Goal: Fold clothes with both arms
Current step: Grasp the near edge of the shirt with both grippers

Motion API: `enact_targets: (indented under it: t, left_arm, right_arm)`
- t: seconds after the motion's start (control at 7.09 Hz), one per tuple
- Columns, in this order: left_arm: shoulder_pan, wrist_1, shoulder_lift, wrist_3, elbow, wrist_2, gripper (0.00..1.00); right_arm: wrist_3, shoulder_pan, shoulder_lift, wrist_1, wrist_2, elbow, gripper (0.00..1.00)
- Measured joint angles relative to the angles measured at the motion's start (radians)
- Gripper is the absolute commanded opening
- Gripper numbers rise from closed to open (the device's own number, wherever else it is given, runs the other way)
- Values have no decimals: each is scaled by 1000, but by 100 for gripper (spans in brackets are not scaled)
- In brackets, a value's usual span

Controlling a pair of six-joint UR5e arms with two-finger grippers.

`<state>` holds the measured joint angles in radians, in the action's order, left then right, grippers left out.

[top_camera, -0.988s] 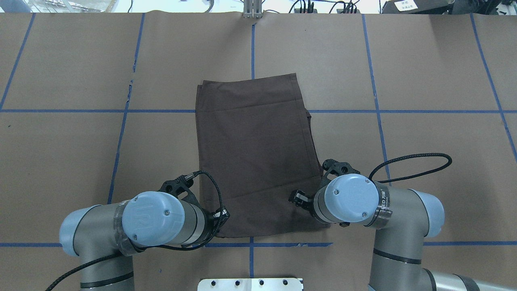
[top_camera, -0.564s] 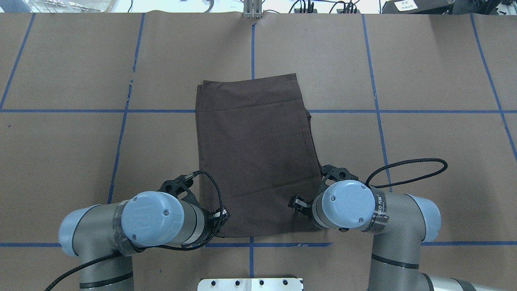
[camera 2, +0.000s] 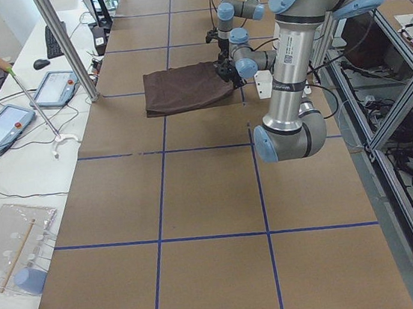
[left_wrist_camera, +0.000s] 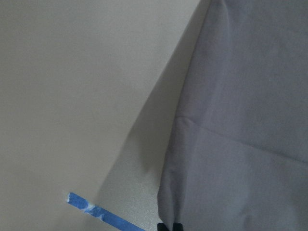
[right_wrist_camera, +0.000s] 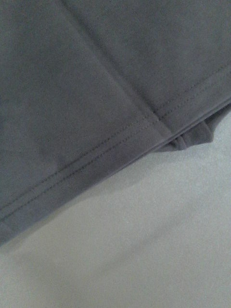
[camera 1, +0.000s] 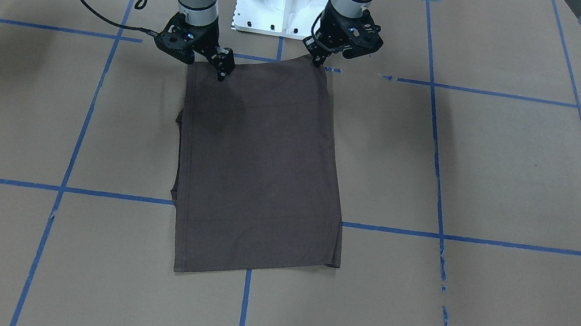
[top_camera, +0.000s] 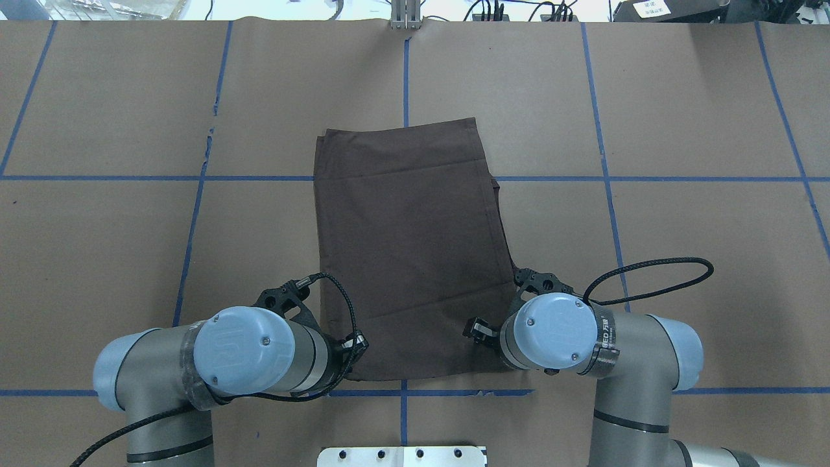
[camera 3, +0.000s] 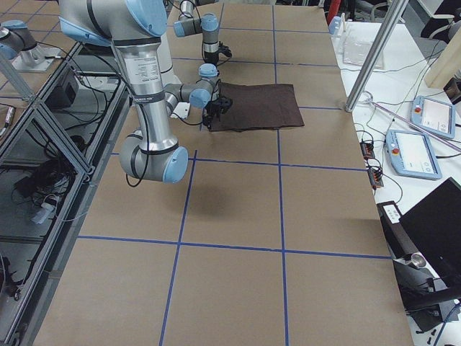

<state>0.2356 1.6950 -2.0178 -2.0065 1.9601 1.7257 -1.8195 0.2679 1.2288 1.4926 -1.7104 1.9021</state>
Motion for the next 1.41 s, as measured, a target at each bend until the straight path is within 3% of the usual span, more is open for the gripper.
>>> enact_targets:
  t: [0.14,0.42,1.13,1.41]
  left_arm:
    - [0,0,0,0,0,0,0]
    - [1,0,0,0,0,-1,0]
    - [1,-2,-1,0,0,-1,0]
    - [2,-2,-1,0,0,-2,0]
  right_arm:
    - [1,0,0,0,0,-1,96]
    - [2,1,0,0,-1,-2,44]
    - [3,2,-2,0,-2,-2,0]
    - [3,13,-8,0,-8,-1,0]
